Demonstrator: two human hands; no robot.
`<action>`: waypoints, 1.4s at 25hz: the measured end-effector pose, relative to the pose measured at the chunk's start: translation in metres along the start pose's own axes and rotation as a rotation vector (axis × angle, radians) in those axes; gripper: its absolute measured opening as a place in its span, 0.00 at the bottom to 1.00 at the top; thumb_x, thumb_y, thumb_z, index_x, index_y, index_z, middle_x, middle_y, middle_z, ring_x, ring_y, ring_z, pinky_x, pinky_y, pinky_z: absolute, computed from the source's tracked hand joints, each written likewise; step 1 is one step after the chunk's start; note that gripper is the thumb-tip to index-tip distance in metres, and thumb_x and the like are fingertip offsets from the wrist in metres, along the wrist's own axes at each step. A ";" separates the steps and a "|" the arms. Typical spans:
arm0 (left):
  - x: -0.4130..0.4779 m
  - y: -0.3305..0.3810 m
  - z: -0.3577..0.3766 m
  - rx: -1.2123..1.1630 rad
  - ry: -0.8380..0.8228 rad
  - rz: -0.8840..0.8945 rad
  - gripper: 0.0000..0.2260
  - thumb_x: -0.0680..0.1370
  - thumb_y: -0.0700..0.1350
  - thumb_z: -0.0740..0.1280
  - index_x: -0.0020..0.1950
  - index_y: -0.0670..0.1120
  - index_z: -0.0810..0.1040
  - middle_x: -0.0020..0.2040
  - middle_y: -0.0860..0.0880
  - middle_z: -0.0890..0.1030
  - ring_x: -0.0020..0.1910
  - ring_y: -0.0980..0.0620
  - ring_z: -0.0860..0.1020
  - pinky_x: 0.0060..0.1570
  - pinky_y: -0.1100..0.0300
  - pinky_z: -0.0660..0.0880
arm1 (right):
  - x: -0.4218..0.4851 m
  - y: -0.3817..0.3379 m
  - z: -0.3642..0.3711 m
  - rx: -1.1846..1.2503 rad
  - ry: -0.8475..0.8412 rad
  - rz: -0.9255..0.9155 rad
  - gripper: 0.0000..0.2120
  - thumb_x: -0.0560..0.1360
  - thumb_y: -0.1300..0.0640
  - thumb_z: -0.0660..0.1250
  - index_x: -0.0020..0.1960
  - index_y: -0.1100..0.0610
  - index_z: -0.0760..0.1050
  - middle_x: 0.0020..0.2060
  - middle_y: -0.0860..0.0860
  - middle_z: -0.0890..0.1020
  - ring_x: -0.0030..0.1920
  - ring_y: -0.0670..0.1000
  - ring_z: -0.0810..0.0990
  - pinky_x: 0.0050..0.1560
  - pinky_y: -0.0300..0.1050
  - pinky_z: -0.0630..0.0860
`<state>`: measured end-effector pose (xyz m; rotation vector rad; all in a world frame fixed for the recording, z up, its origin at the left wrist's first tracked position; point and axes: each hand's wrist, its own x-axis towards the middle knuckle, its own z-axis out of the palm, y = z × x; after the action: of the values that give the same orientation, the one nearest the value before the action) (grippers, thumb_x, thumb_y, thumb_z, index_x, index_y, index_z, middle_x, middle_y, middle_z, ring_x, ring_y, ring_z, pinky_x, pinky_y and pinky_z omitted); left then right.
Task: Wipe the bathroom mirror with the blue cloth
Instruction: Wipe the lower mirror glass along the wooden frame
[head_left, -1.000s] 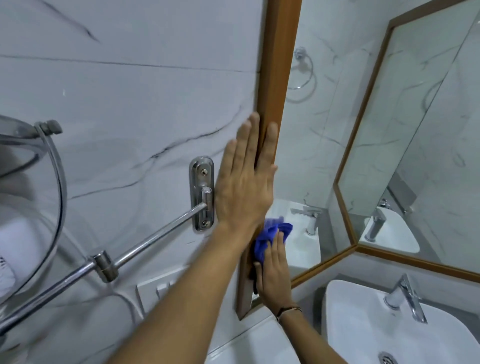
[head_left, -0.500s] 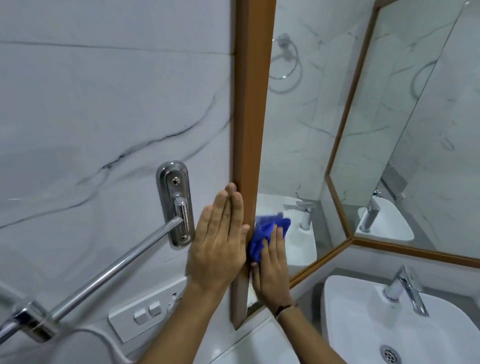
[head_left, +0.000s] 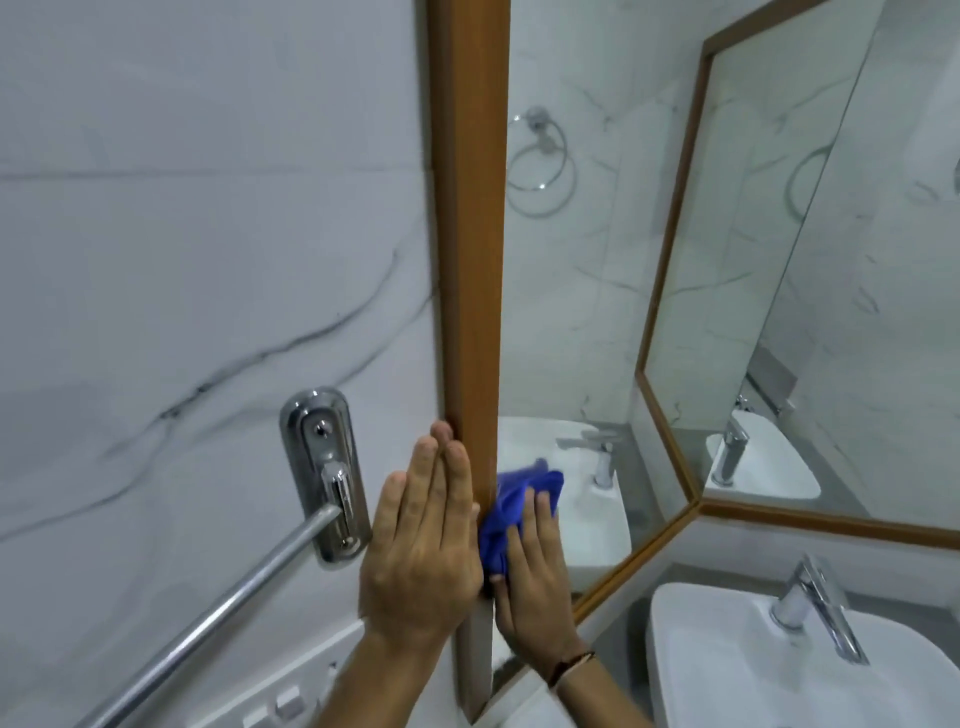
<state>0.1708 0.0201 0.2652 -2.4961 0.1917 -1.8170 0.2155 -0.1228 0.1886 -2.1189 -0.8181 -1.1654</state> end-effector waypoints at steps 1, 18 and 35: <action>0.000 0.003 -0.001 -0.011 0.009 0.002 0.28 0.92 0.45 0.56 0.91 0.35 0.57 0.92 0.38 0.57 0.92 0.43 0.57 0.92 0.46 0.50 | 0.043 -0.001 -0.012 0.035 0.053 -0.058 0.30 0.92 0.46 0.47 0.91 0.50 0.43 0.91 0.49 0.45 0.92 0.55 0.45 0.92 0.53 0.46; -0.022 0.003 -0.014 -0.010 -0.134 0.044 0.30 0.94 0.50 0.50 0.93 0.38 0.45 0.93 0.39 0.45 0.93 0.43 0.45 0.92 0.47 0.41 | -0.052 -0.007 0.015 -0.072 -0.084 0.136 0.32 0.92 0.42 0.43 0.91 0.51 0.39 0.91 0.49 0.40 0.91 0.50 0.39 0.91 0.48 0.42; -0.024 0.005 -0.017 -0.021 -0.168 0.004 0.30 0.94 0.49 0.50 0.93 0.40 0.41 0.93 0.43 0.39 0.93 0.47 0.41 0.91 0.49 0.39 | -0.009 0.003 0.035 0.072 0.168 0.130 0.30 0.92 0.43 0.46 0.91 0.49 0.47 0.91 0.50 0.48 0.91 0.58 0.48 0.91 0.61 0.49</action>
<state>0.1470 0.0187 0.2470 -2.6431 0.2087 -1.6013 0.2318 -0.1012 0.1640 -1.9551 -0.6274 -1.2077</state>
